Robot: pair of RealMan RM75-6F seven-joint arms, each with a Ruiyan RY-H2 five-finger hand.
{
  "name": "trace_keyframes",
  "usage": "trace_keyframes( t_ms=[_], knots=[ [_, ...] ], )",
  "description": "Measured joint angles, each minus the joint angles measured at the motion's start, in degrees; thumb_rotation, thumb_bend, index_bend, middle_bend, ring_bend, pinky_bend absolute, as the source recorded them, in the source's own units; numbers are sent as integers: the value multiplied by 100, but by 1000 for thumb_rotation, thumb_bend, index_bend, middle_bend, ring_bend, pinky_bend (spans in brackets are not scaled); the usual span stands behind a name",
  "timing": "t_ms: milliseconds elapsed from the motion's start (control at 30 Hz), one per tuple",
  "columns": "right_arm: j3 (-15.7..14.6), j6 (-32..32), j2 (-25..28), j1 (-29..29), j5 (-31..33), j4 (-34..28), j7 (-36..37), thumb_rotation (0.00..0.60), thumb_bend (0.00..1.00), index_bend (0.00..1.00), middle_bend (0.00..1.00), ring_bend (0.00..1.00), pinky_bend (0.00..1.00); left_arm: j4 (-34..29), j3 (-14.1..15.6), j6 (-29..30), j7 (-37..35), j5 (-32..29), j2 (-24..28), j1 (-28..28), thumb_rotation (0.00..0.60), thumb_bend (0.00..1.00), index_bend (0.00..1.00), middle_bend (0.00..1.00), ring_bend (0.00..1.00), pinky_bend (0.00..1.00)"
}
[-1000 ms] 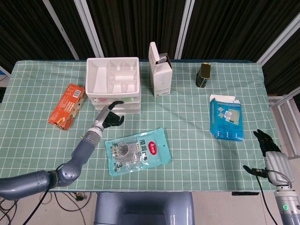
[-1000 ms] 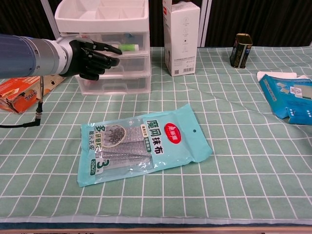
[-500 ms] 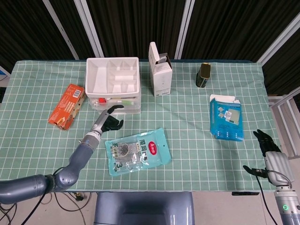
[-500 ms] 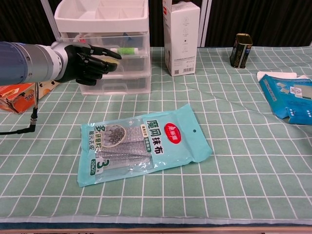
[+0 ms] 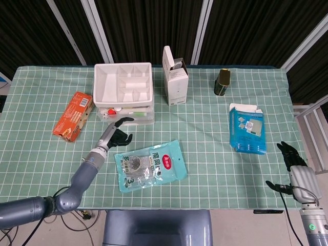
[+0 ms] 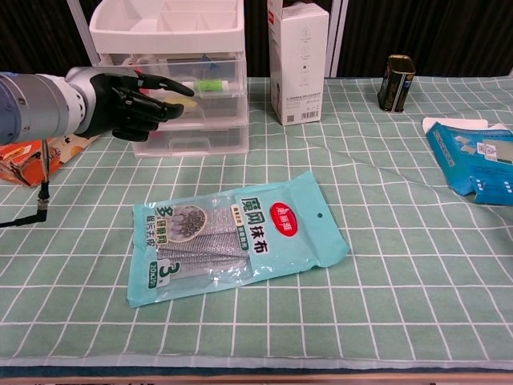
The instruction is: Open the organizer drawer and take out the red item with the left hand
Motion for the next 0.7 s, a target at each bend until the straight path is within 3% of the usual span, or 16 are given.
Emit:
trace_keyframes(
  t_ms=[233,400,533,700],
  knots=[
    [0,8,0,-3,-4,-4,-9,600,0,0,0,0,215,-206,139,30,29,241,168,118,600,477,158,1000,955,1000],
    [-2,7,0,-3,-7,-7,-20,600,0,0,0,0,215,-519,265,322,273,806,356,214,600,476,207,1000,958,1000],
    [-4,10,0,-3,-14,-13,-35,600,0,0,0,0,215,-818,321,690,745,1161,541,221,600,473,214,1000,958,1000],
    [-10,3,6,-5,-12,-28,-37,600,0,0,0,0,215,-1127,266,1175,1541,1188,740,86,600,470,214,1000,959,1000]
  ],
)
